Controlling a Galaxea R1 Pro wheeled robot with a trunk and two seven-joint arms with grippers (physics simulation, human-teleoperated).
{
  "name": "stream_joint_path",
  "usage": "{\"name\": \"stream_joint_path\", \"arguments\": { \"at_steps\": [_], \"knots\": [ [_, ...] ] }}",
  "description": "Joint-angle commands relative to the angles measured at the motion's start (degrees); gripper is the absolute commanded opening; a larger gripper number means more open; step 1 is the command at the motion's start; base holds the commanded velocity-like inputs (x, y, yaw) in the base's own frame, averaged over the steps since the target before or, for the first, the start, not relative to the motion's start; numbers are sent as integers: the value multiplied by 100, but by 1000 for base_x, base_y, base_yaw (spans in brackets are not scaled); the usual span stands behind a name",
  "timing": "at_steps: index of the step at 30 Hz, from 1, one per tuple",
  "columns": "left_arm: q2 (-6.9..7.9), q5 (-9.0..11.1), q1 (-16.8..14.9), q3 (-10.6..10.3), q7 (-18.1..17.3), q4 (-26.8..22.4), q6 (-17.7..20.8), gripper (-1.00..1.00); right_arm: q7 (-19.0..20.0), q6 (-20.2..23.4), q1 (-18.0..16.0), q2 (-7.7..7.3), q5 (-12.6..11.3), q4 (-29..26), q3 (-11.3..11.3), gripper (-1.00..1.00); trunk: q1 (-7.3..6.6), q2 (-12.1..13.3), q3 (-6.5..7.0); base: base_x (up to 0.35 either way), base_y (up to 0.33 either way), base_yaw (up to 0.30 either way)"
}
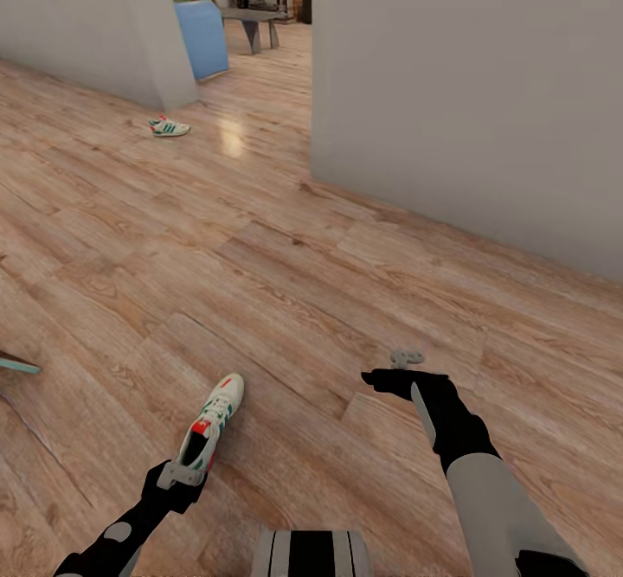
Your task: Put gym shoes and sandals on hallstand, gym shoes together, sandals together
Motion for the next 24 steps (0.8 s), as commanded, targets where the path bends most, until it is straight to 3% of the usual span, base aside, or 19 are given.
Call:
{"name": "stream_joint_path", "arguments": {
  "at_steps": [1,24],
  "knots": [
    [-2,-25,-3,49,-42,1,-16,100,50,24,-3,8,60,-9,-31,100,-1,-2,-13,0,0,0],
    [1,-17,-3,56,-42,1,-16,100,50,24,-3,8,60,-10,-30,100,-1,-2,-96,0,0,43]
  ]
}}
